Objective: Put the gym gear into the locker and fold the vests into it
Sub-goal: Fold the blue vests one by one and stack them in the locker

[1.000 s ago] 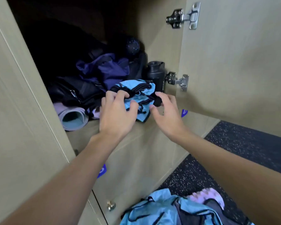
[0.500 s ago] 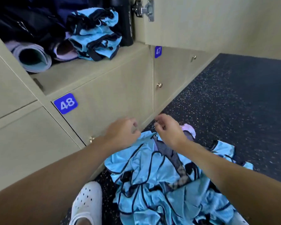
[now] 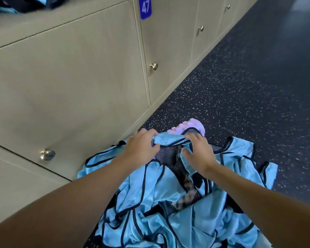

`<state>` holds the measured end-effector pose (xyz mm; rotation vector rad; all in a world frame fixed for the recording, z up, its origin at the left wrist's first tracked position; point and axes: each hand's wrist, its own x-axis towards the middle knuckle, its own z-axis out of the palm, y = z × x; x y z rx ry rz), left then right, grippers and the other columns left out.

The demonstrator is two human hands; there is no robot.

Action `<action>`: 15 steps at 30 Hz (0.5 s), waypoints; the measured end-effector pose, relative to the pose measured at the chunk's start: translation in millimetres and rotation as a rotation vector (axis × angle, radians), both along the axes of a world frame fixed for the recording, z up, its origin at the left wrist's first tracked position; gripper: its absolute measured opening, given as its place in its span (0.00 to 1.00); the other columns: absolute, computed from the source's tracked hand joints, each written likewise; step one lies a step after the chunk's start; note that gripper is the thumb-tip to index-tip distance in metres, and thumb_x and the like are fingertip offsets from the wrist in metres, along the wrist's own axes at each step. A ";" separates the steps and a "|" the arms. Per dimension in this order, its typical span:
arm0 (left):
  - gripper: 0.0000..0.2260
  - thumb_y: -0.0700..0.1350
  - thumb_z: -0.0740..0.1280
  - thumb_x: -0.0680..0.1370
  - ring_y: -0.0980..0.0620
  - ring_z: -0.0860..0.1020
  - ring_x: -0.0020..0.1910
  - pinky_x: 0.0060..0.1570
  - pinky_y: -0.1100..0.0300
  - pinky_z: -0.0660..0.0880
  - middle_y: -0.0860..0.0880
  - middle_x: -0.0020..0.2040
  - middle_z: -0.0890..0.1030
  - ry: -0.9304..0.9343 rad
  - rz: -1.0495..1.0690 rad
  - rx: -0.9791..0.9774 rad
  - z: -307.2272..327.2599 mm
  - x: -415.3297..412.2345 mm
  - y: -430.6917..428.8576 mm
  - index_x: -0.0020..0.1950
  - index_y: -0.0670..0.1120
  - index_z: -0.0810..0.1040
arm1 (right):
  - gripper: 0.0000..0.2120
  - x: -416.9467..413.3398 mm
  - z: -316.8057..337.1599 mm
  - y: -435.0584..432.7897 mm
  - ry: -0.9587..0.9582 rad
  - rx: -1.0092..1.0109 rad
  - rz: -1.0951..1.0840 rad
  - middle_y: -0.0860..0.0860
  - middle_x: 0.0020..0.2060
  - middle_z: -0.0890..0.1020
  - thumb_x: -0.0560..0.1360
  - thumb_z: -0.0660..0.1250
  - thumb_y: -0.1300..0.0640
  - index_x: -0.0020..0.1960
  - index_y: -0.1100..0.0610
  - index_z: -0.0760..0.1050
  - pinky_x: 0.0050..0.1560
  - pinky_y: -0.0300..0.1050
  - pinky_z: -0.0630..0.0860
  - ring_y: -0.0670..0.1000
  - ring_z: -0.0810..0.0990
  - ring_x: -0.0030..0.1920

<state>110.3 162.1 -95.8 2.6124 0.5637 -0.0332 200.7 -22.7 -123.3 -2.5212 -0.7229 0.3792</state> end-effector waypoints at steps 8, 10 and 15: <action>0.25 0.46 0.74 0.75 0.46 0.73 0.64 0.66 0.44 0.67 0.49 0.62 0.76 0.139 -0.188 0.099 -19.5 44.4 4.7 0.70 0.57 0.73 | 0.06 36.3 -27.3 3.9 0.013 0.074 -0.073 0.54 0.45 0.83 0.75 0.67 0.60 0.50 0.55 0.81 0.50 0.54 0.77 0.60 0.80 0.48; 0.26 0.47 0.74 0.75 0.47 0.71 0.64 0.66 0.45 0.67 0.50 0.61 0.74 0.148 -0.217 0.129 -19.9 45.5 5.4 0.71 0.57 0.73 | 0.09 40.0 -23.5 3.2 -0.031 0.110 -0.085 0.53 0.31 0.77 0.76 0.64 0.62 0.37 0.58 0.75 0.40 0.52 0.74 0.58 0.76 0.37; 0.26 0.51 0.73 0.75 0.49 0.73 0.61 0.64 0.50 0.68 0.53 0.59 0.74 0.067 -0.276 0.190 -2.3 43.9 -1.0 0.71 0.55 0.71 | 0.20 44.0 12.7 -0.1 0.113 0.354 -0.158 0.44 0.24 0.66 0.80 0.62 0.60 0.31 0.48 0.64 0.28 0.36 0.61 0.44 0.61 0.27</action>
